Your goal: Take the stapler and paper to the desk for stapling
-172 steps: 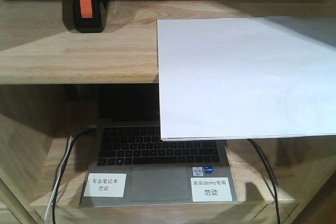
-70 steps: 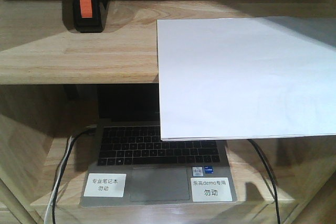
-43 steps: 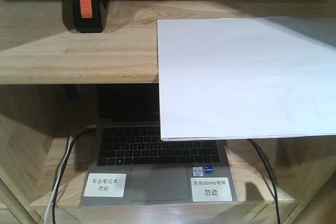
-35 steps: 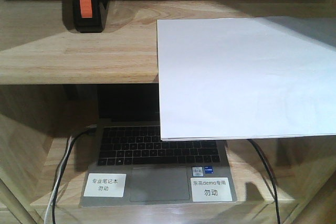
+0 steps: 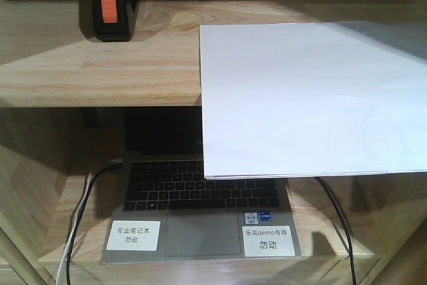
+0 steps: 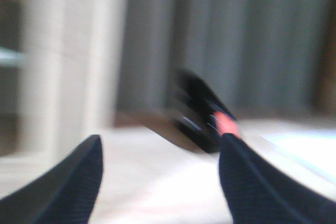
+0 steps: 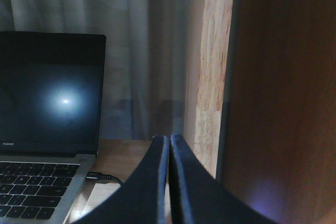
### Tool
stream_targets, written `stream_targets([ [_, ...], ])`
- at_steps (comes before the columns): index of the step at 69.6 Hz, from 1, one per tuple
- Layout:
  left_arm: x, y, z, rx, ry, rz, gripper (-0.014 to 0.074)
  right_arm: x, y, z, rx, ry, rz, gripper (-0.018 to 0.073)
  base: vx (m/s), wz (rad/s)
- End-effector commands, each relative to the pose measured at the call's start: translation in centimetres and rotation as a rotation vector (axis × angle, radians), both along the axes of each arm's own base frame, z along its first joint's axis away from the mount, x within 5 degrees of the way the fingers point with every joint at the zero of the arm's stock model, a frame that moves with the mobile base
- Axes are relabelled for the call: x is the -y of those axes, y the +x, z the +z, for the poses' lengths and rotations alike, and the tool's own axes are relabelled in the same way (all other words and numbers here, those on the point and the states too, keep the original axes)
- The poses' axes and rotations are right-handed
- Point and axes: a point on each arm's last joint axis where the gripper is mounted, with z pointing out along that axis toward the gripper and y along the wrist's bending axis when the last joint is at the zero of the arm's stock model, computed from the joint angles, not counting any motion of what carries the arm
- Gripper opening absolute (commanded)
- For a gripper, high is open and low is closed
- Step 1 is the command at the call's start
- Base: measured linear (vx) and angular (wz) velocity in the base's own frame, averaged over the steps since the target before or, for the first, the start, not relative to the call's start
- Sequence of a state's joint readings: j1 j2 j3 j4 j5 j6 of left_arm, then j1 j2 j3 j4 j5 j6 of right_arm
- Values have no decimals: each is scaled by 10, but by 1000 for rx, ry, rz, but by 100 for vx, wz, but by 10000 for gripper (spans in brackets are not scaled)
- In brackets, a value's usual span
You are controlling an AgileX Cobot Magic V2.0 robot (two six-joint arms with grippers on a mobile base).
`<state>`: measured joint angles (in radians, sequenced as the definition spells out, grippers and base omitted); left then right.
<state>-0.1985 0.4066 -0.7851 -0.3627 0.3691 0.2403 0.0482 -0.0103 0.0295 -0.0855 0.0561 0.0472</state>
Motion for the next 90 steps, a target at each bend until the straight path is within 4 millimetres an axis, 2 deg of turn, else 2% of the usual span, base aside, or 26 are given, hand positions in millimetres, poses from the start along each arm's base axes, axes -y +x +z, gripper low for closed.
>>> stream_targets([
  [1, 8, 8, 11, 44, 19, -77, 479, -1, -1, 6, 78, -6, 6, -10, 0, 0],
  [13, 25, 25, 23, 8, 116, -209, 479, -1, -1, 6, 78, -6, 6, -10, 0, 0],
  [34, 48, 87, 76, -21, 137, -245, 479, -1, -1, 7, 79, -6, 6, -10, 0, 0],
  [50, 62, 130, 102, -22, 121, -246, 478, -1, -1, 7, 79, -6, 6, -10, 0, 0],
  [67, 75, 162, 111, -81, 49, -266, 477, -1, -1, 7, 79, -6, 6, -10, 0, 0],
  [90, 114, 190, 105, -159, 191, -208, 461, -1, -1, 7, 79, -6, 6, -10, 0, 0],
])
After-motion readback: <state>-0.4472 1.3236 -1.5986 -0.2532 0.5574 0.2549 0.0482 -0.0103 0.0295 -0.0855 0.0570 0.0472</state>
